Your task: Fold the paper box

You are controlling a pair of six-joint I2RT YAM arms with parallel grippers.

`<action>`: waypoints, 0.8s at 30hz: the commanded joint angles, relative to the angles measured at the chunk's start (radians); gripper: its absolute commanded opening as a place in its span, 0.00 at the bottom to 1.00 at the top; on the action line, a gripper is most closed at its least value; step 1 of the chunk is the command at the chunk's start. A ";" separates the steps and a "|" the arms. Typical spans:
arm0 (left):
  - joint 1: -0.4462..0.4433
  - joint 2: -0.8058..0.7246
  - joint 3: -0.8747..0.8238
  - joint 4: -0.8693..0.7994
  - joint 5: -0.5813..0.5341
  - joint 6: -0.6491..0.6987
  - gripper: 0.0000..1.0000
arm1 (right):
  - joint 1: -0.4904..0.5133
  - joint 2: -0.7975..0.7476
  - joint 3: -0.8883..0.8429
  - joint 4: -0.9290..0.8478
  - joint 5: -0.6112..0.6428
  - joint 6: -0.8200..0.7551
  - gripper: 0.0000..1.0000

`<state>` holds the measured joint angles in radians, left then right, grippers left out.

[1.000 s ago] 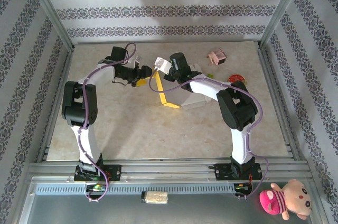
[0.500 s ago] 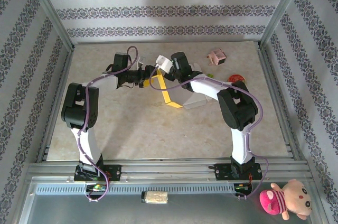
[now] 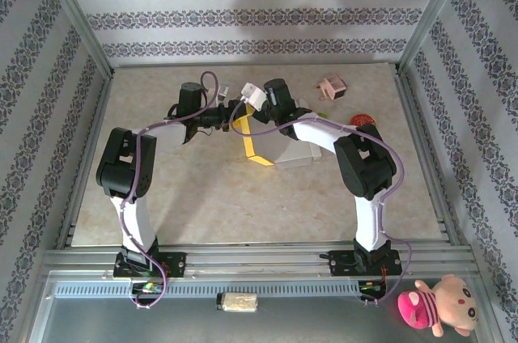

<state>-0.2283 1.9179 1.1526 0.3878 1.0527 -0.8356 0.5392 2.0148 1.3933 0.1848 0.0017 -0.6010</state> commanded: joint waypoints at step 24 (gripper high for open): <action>0.032 -0.006 0.453 -1.145 -0.262 0.818 0.38 | -0.164 -0.295 0.030 -0.376 -0.391 0.919 0.65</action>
<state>-0.2073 1.9064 1.5463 -0.5632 0.8051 -0.1844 0.4149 1.7805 1.3838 -0.0658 -0.2573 -0.0334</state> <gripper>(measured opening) 0.381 0.653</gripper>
